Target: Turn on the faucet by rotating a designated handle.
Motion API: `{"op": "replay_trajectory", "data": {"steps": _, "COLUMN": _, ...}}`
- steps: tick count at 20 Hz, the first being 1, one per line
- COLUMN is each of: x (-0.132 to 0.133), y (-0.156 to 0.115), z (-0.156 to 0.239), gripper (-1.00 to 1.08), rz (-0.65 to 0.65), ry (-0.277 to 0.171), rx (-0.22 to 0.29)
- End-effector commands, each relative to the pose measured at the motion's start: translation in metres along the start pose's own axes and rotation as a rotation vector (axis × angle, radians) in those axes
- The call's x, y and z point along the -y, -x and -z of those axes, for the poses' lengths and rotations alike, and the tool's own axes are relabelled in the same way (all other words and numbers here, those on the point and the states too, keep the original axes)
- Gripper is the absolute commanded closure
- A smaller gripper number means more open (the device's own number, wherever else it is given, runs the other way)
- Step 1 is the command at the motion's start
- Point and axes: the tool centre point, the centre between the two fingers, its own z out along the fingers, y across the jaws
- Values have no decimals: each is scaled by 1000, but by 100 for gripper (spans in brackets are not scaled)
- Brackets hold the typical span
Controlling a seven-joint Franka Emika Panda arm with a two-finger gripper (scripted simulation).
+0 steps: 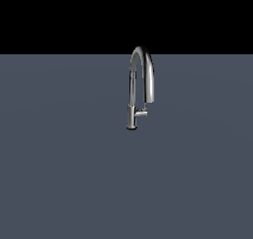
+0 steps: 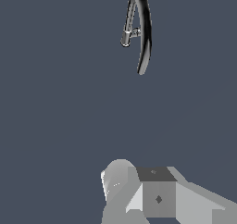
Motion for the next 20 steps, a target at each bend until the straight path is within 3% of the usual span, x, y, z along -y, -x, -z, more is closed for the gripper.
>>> {"op": "replay_trajectory", "data": {"steps": 1, "x": 0, "y": 0, "z": 0, "gripper": 108, "rz": 0, "ry": 0, "rx": 0}}
{"op": "replay_trajectory", "data": {"steps": 11, "x": 1, "y": -14, "z": -1, "gripper": 108, "rz": -25, "ry": -26, "rx": 31}}
{"op": "replay_trajectory", "data": {"steps": 20, "x": 2, "y": -50, "z": -5, "gripper": 108, "rz": -93, "ry": -98, "rx": 113}}
